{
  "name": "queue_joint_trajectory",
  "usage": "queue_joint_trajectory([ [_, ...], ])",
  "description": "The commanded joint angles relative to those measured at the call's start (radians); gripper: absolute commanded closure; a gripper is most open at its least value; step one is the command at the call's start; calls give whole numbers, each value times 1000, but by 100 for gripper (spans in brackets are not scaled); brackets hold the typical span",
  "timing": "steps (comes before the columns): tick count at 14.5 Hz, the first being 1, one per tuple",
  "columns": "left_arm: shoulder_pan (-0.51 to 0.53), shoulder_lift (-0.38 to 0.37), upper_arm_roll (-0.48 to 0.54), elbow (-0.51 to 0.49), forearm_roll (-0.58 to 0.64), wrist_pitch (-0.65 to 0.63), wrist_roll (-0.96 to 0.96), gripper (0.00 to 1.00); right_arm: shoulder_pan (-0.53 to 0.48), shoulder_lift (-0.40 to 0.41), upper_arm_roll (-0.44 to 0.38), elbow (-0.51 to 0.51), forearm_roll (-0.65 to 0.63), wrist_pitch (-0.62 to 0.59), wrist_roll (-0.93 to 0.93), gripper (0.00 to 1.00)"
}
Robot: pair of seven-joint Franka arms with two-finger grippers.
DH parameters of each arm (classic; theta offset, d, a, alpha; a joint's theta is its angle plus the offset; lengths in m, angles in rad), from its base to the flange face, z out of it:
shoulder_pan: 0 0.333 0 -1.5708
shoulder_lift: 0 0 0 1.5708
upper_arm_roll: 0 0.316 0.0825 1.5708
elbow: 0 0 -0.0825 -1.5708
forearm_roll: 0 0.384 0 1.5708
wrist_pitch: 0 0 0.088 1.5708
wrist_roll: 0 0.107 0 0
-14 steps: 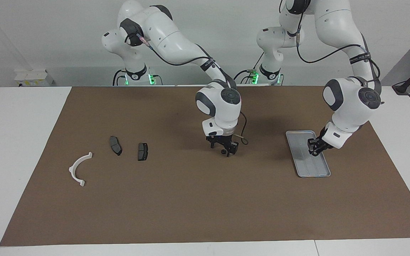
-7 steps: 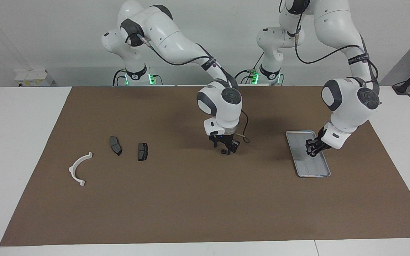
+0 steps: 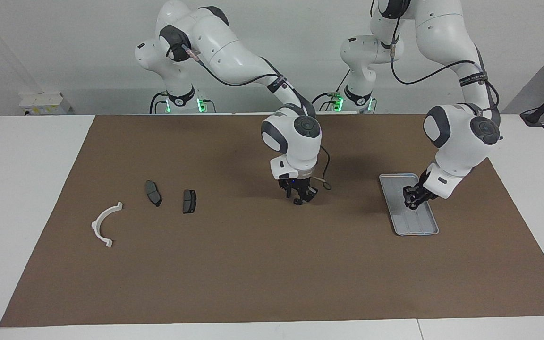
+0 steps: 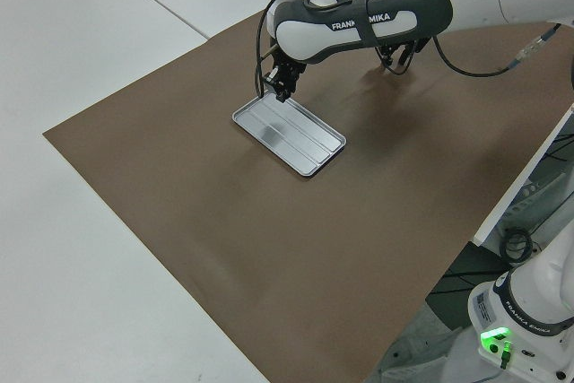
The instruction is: Place bearing gear from tray to pile
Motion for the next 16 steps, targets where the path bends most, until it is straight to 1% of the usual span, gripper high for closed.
queue_joint_trajectory([
  [1,4,-17,10,-30,-8,28,55,100,-13,21,11,18,21,7,-30,74],
  [2,-19,-16,12,-32,-7,38,5,100,-13,21,10,18,21,7,-30,85],
  [3,-5,-22,12,-34,-1,29,41,100,-13,21,11,18,22,7,-30,97],
  [4,13,-22,10,-38,-1,33,78,100,-13,21,11,18,22,6,-30,100],
  [5,-15,-19,12,-40,-4,51,1,100,-13,21,10,18,21,1,-30,100],
  [6,-17,-20,12,-40,2,42,-11,100,-13,19,11,20,19,-8,-30,100],
  [7,9,-22,10,-40,2,35,55,100,-10,19,10,21,18,-19,-30,100],
  [8,-3,-20,12,-40,-2,45,16,100,-7,16,10,24,13,-42,-30,100],
  [9,-11,-22,12,-35,2,30,-18,100,-12,13,10,47,12,-72,-31,100],
  [10,4,-26,9,-35,2,27,24,100,-19,12,11,75,13,-107,-33,100],
  [11,-6,-23,12,-37,-4,38,14,100,-21,8,10,95,12,-138,-40,100],
  [13,0,-25,10,-34,1,30,31,100,-36,-25,8,110,12,-193,-74,100],
  [16,-5,-26,13,-38,-4,33,29,100,-104,-100,11,109,22,-259,-183,100],
])
